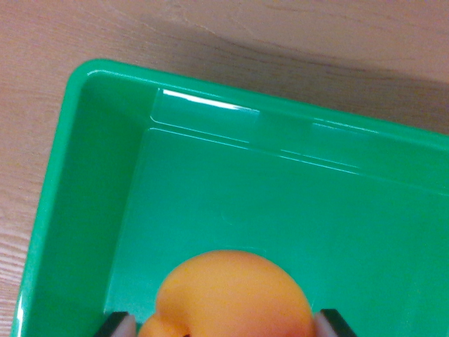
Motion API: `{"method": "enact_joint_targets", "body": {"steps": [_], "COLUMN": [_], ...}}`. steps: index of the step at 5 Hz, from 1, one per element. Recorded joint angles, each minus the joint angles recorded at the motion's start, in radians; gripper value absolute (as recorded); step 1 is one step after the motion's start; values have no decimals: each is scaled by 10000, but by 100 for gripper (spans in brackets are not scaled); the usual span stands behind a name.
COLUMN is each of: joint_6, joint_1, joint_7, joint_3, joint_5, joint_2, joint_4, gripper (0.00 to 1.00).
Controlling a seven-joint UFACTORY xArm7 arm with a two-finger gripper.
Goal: Pick fruit
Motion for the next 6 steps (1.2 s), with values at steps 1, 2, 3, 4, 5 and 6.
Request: {"method": "enact_joint_targets", "body": {"steps": [1, 2, 3, 4, 5, 6], "joint_6": [0, 358, 358, 688, 688, 982], "joint_1": [0, -1, -1, -1, -1, -2], "joint_7": [0, 7, 7, 14, 14, 20], "joint_3": [0, -1, -1, -3, -3, -4], "joint_5": [0, -4, -4, -8, -8, -11], "joint_2": [0, -120, -120, -230, -230, -328], "joint_4": [0, 238, 238, 458, 458, 653], "gripper": [100, 100, 100, 100, 100, 100]}}
